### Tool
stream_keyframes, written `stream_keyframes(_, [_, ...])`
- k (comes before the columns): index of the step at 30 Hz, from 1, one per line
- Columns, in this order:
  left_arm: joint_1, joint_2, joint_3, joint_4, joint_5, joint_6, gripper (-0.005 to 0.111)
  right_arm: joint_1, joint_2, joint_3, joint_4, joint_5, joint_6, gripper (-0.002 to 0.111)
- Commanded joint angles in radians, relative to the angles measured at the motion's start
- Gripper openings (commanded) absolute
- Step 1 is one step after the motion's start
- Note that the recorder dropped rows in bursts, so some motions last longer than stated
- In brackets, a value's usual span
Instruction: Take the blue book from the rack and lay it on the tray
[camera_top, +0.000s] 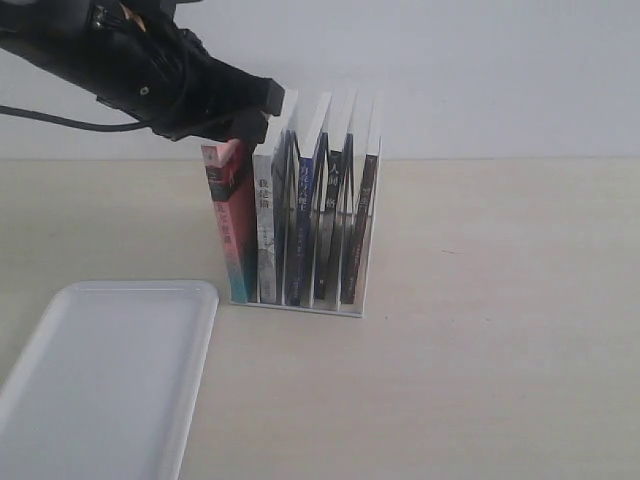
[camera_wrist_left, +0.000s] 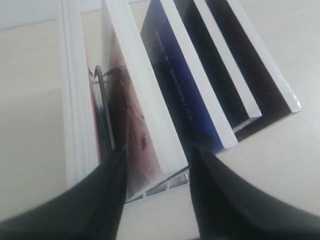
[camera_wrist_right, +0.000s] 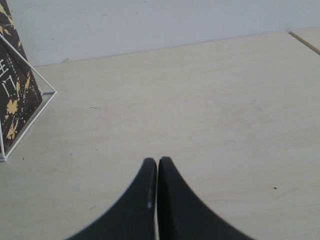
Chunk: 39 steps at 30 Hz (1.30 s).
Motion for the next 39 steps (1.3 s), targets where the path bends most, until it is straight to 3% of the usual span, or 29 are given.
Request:
stream_keyframes(1, [-0.004,0.025,0.003,-0.016,-0.034,0.005,0.04,-0.002,-0.005,-0.001,-0.002,-0.011,-0.005,0.0])
stream_keyframes(16, [-0.004,0.044,0.003,-0.032,-0.05,0.005,0.04,-0.002,-0.005,-0.001,-0.002,-0.011,-0.005,0.0])
stream_keyframes(27, [-0.004,0.044,0.003,-0.032,-0.075,0.005,0.049,-0.002,-0.005,-0.001,-0.002,-0.011,-0.005,0.0])
stream_keyframes(39, [-0.017,0.054,0.003,-0.045,-0.115,0.02,0.049,-0.002,-0.005,-0.001,-0.002,-0.011,-0.005,0.0])
